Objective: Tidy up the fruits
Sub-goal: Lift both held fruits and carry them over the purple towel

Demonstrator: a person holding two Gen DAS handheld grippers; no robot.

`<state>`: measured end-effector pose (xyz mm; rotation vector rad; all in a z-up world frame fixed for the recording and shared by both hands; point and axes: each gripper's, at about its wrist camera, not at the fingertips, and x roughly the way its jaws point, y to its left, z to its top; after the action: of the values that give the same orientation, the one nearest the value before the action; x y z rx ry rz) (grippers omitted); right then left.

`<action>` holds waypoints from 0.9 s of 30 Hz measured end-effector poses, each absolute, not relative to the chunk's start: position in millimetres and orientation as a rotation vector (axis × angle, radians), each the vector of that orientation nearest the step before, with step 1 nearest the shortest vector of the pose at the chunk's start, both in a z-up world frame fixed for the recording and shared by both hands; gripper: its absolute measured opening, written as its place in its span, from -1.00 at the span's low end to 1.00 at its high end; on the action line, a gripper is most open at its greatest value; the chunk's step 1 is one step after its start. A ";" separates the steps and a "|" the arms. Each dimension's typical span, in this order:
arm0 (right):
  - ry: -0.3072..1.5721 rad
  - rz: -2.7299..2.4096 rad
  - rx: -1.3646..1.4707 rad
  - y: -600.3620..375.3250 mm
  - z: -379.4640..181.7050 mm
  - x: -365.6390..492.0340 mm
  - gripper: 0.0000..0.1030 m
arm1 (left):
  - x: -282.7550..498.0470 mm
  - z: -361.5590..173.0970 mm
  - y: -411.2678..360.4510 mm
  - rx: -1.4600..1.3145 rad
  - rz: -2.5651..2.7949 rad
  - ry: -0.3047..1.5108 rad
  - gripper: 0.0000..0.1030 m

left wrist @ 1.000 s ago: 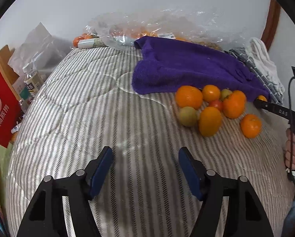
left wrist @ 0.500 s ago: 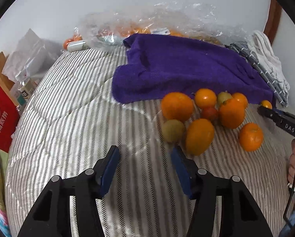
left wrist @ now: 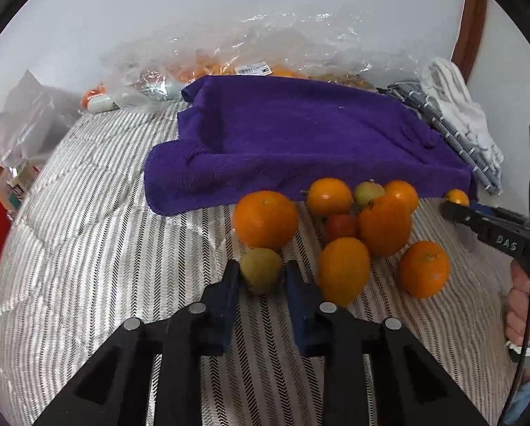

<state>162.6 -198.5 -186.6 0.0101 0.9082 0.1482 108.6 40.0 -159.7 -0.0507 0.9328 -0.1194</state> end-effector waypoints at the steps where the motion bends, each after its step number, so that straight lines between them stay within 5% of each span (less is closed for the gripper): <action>1: 0.908 0.150 0.010 -198.3 -186.6 162.4 -0.31 | 108.3 -159.5 44.6 -0.091 -0.146 0.928 -0.52; 16: 0.896 0.201 0.025 -194.8 -177.1 141.3 -0.31 | 85.0 -145.1 81.7 -0.301 -0.097 0.759 -0.52; 27: 0.743 0.195 -0.010 -197.6 -82.0 128.4 -0.31 | 71.4 -62.7 77.1 -0.178 -0.111 0.656 -0.52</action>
<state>128.4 -197.6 -82.0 -0.0101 0.7429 0.1951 71.4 77.1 -62.7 -0.1775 0.6560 -0.1115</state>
